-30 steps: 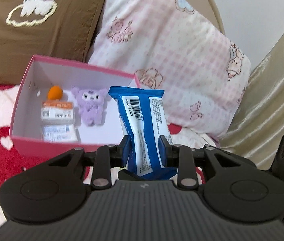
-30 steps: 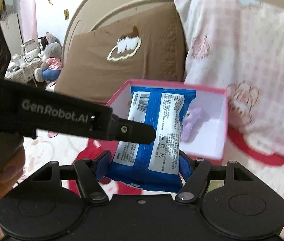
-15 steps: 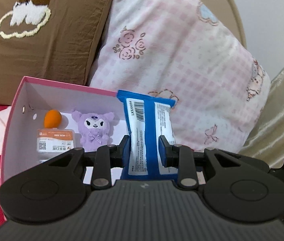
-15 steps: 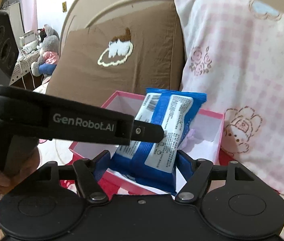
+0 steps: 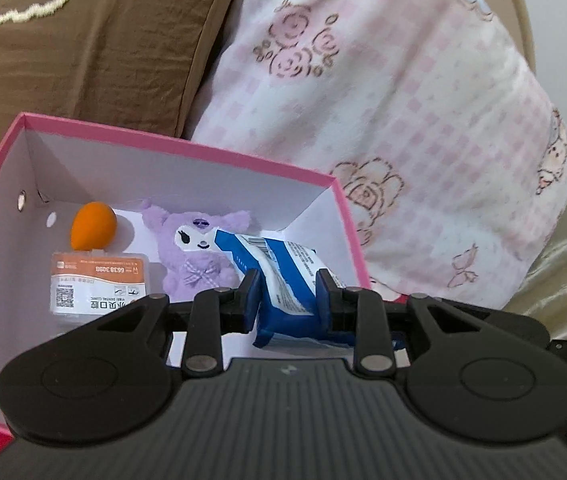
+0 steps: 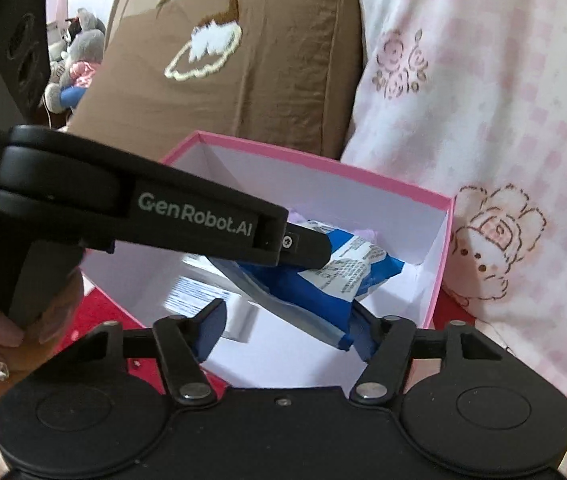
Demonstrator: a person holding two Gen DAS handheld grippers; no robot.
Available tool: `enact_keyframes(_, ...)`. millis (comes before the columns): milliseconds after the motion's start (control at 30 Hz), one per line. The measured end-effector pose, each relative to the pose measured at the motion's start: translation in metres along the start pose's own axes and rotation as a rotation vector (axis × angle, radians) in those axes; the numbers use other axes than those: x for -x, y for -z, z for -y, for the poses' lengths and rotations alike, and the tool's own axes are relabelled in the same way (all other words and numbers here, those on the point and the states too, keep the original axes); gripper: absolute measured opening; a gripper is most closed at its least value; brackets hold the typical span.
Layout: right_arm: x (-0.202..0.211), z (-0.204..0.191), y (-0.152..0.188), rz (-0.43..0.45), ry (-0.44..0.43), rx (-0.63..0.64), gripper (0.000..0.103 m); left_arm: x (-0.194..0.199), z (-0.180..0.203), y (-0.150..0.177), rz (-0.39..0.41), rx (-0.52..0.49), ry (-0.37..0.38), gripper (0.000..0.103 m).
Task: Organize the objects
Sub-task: 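Lower the snack packet into the pink box beside the plush doll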
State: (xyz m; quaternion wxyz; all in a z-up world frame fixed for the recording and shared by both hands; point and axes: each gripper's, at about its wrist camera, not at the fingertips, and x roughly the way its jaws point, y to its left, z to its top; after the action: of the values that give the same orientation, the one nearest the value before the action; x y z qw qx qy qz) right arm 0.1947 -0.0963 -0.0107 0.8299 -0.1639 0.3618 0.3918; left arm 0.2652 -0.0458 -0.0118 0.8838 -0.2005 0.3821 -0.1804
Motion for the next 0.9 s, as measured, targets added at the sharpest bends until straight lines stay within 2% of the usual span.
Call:
enact_keyframes(367,-0.037,0.013,-0.006,-0.049,0.128,0.083,0.061,-0.042,-0.007,-0.009,-0.013,0.023,0.020,0.025)
enact_keyframes(467,-0.049,0.014,-0.014,-0.095,0.179,0.138,0.059,-0.054,-0.011,-0.013,-0.033,0.040,0.030,0.025)
enact_keyframes(667,-0.065,0.019,-0.023,-0.168,0.209,0.215,0.056,-0.072,-0.015,-0.017,-0.062,0.046,0.025,0.025)
enact_keyframes(900,-0.088,0.010,-0.027,-0.237,0.264,0.310,0.059,-0.087,-0.023,-0.023,-0.110,0.072,0.015,0.022)
